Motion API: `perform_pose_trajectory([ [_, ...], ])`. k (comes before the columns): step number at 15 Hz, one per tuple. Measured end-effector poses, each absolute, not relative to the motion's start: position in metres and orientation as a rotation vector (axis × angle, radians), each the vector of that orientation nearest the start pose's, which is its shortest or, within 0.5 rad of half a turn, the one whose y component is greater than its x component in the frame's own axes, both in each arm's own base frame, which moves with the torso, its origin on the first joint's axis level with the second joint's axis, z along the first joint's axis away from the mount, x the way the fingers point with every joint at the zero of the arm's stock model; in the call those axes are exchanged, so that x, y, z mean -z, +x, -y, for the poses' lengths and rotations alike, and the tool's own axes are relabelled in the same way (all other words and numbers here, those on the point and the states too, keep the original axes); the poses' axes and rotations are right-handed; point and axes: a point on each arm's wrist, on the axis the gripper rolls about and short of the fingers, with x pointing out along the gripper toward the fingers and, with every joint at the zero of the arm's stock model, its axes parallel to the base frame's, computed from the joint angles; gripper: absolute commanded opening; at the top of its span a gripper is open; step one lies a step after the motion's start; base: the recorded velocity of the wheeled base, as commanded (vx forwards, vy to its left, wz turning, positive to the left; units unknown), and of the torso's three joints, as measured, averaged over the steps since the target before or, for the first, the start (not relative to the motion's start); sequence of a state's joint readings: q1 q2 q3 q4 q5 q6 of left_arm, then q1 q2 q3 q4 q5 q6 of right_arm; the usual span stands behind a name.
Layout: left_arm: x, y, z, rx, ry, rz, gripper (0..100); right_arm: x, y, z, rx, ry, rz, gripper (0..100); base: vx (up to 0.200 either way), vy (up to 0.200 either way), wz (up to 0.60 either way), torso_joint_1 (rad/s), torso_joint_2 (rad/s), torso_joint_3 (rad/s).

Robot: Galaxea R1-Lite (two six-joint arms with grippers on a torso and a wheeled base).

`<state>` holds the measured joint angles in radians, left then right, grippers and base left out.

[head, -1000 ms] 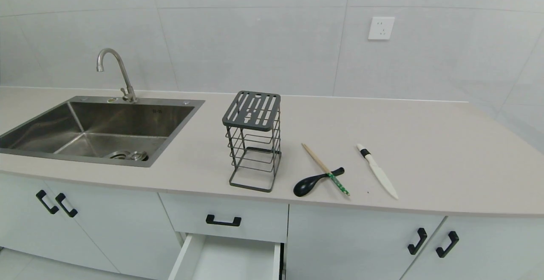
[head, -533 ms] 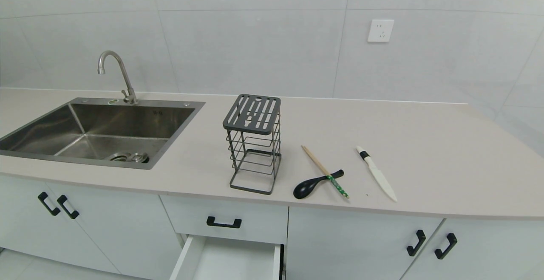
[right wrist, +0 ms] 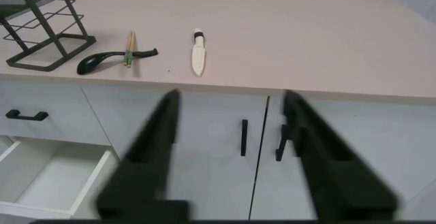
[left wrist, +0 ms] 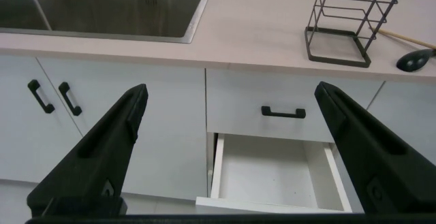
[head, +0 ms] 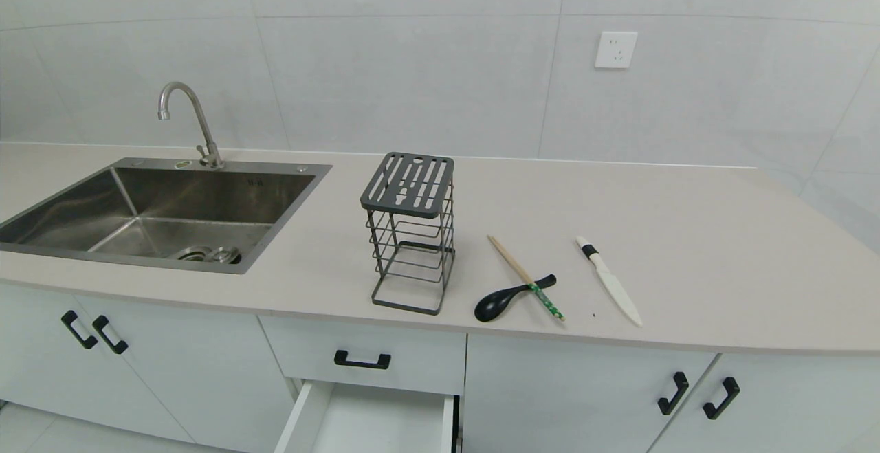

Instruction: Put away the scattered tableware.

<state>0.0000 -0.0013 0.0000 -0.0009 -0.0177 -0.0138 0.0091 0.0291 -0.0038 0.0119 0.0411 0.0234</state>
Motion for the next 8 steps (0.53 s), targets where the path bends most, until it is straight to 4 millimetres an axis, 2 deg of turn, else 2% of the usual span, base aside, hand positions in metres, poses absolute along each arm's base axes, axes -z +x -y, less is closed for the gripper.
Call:
perform_pose_trajectory([
  [8,-0.0756,-0.0229,0.0004,0.018,-0.014,0.002,100,-0.0756,-0.0218,-0.001,-0.048,0.018,-0.024,100,0.0,0.0,0.0,0.0,0.0,0.0],
])
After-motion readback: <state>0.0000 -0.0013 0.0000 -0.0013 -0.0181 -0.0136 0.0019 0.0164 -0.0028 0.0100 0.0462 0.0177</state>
